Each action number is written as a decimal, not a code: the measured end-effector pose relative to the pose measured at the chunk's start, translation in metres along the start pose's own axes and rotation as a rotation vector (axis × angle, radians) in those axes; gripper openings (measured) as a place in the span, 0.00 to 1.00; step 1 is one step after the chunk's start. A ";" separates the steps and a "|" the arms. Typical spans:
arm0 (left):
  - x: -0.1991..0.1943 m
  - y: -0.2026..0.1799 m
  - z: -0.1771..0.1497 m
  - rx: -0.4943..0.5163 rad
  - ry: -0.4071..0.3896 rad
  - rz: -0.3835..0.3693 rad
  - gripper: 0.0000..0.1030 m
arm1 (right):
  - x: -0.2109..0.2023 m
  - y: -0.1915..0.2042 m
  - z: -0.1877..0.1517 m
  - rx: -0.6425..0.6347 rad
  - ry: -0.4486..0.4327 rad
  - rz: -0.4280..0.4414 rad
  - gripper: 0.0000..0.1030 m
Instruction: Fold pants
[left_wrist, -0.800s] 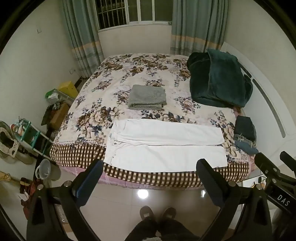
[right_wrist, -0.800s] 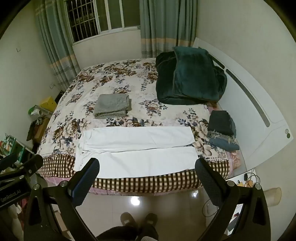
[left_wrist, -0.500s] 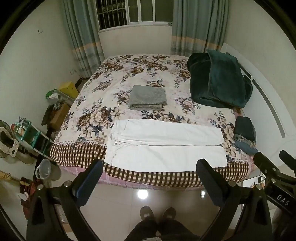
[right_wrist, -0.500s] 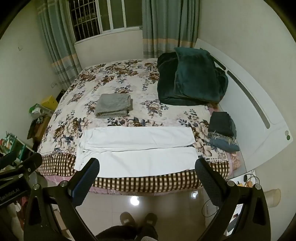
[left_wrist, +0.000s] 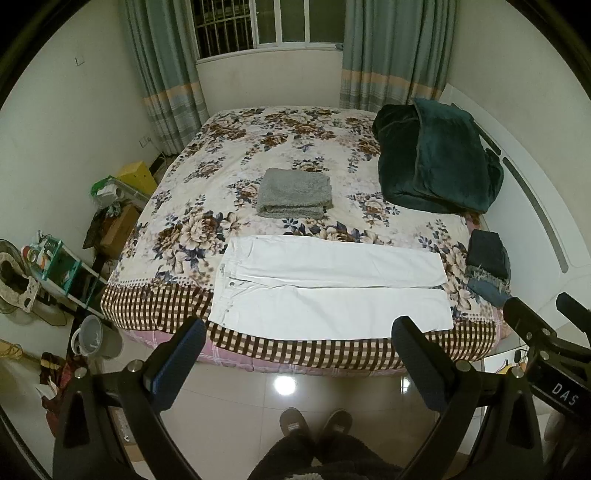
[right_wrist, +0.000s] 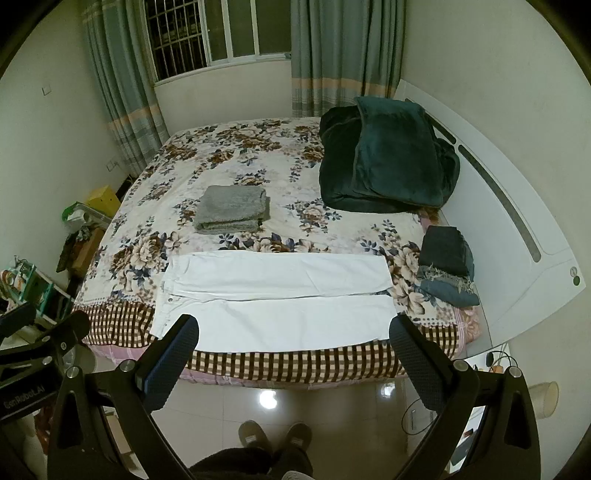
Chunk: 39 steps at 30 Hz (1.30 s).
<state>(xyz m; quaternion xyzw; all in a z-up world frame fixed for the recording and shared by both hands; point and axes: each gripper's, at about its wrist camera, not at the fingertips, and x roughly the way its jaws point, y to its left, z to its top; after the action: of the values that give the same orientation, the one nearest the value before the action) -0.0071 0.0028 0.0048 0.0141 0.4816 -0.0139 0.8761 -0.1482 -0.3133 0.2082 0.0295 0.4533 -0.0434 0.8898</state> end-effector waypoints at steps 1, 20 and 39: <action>0.000 0.000 0.000 0.000 -0.001 0.000 1.00 | 0.000 0.000 0.000 0.000 0.001 0.002 1.00; -0.010 -0.002 0.006 0.002 -0.008 0.000 1.00 | -0.005 0.015 0.006 -0.011 -0.003 0.005 1.00; -0.020 -0.010 0.014 0.006 -0.023 -0.004 1.00 | -0.009 0.015 0.008 -0.011 -0.008 0.004 1.00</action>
<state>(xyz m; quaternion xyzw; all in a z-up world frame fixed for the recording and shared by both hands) -0.0059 -0.0072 0.0290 0.0157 0.4713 -0.0171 0.8817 -0.1451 -0.2988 0.2207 0.0252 0.4498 -0.0392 0.8919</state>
